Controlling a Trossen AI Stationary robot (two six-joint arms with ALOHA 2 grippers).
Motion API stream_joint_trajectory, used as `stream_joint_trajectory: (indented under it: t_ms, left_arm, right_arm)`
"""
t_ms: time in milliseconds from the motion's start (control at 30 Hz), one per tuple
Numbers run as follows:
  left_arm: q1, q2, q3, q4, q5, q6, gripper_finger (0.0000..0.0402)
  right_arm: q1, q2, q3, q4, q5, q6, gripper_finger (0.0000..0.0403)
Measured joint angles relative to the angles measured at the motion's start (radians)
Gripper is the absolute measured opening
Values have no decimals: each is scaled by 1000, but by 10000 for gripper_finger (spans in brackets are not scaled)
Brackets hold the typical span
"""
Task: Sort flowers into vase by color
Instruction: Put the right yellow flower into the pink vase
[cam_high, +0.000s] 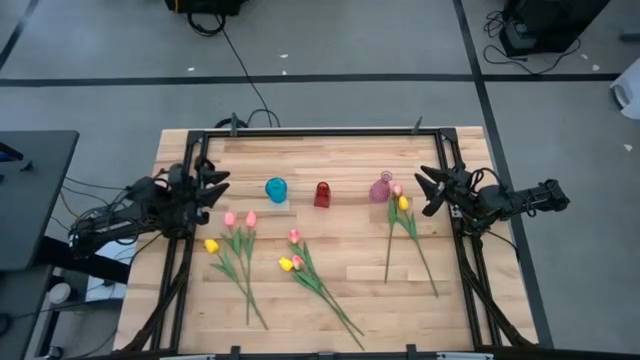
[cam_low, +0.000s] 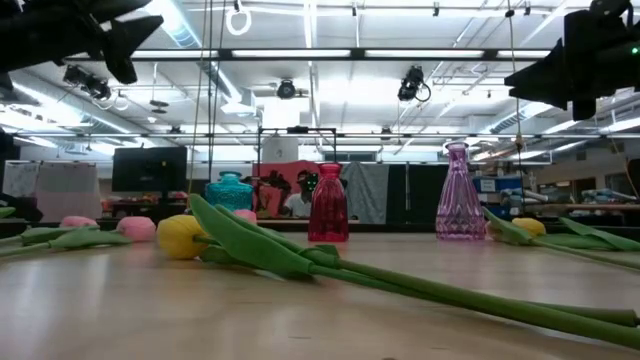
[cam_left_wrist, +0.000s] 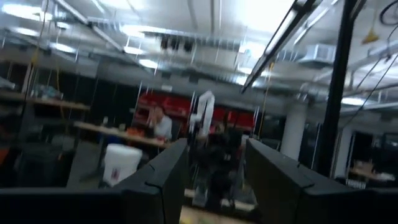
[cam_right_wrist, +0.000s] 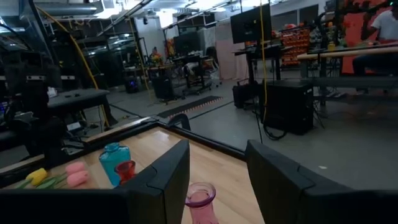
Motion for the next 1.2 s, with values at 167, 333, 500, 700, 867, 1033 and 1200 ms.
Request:
stream_joint_trajectory:
  t_ms: [167, 333, 500, 700, 867, 1033, 1200]
  left_arm:
    - [0, 0, 0, 60, 2, -4, 168]
    - [0, 0, 0, 91, 1, 59, 168]
    - [0, 0, 0, 39, -9, 76, 168]
    - [0, 16, 0, 28, -51, 10, 168]
    - [1, 140, 3, 14, -138, -34, 168]
    - [0, 358, 62, 13, -138, -40, 168]
    - [0, 558, 144, 16, -138, 23, 168]
  right_arm:
    - [0, 0, 0, 143, 28, -163, 169]
    - [-2, 0, 0, 324, 7, -171, 169]
    - [-3, -1, 1, 435, -6, -206, 169]
    - [-14, 22, 5, 389, -128, -101, 169]
    - [-34, 169, 84, 290, -248, -14, 169]
    - [-52, 445, 229, 89, -263, 162, 169]
    - [-53, 761, 430, -312, -333, 475, 169]
